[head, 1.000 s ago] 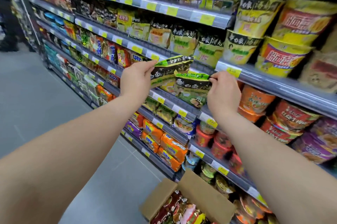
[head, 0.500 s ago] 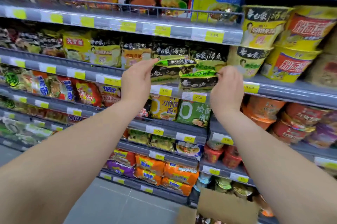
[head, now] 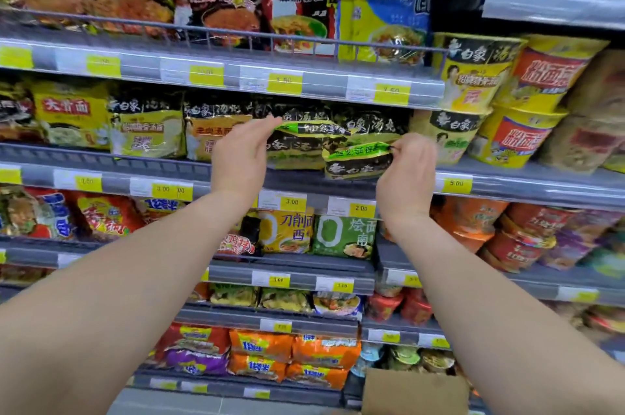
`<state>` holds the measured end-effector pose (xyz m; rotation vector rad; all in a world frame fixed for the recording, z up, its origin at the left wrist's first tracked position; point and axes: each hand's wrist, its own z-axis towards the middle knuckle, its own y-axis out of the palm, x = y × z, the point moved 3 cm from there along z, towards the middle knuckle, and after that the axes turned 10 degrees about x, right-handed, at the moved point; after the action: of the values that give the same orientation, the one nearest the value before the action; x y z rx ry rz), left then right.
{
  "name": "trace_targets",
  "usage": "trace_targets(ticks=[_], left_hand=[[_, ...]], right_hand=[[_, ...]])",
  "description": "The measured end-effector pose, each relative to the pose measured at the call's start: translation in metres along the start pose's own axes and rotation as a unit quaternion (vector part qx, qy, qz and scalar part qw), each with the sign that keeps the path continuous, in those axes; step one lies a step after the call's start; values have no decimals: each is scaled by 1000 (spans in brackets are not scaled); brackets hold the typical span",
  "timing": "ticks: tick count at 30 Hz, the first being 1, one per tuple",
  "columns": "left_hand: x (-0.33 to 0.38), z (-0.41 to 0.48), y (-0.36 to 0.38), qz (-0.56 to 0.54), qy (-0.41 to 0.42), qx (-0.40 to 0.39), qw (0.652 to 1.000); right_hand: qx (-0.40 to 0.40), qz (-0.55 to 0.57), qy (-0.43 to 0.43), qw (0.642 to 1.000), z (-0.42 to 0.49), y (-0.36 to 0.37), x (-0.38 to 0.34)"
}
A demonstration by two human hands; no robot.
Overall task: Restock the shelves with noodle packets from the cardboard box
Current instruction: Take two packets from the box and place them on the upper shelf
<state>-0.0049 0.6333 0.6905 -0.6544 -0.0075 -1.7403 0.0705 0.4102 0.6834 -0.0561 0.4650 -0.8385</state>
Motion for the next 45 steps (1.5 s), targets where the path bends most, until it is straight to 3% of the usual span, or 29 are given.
trace_targets(ticks=[5, 13, 20, 27, 29, 33, 37, 39, 42, 45], left_hand=[[-18, 2, 4, -15, -34, 0, 999], [-45, 37, 11, -68, -19, -35, 997], [-73, 20, 18, -60, 0, -113, 992], [-68, 37, 23, -25, 32, -161, 986], [-60, 36, 28, -10, 44, -139, 989], [-48, 21, 23, 63, 129, 11, 990], [-47, -17, 31, 122, 255, 43, 958], [-52, -29, 38, 189, 266, 23, 945], [-51, -31, 48, 281, 239, -74, 926], [-45, -19, 60, 305, 194, -159, 919]], right_hand=[[10, -2, 7, 1000, 1, 12, 7], [66, -48, 108, 991, 12, 16, 3], [-5, -108, 100, 989, -13, 36, -6], [-12, -248, 36, 968, -2, 32, 0], [14, -272, 61, 960, -5, 36, -3], [21, -232, 129, 964, -27, 33, -12], [-58, -134, 74, 987, -65, 41, -12], [-88, -127, 40, 987, -77, 49, -8], [-98, -125, 17, 987, -73, 58, -3], [-124, -128, 1, 984, -56, 70, -1]])
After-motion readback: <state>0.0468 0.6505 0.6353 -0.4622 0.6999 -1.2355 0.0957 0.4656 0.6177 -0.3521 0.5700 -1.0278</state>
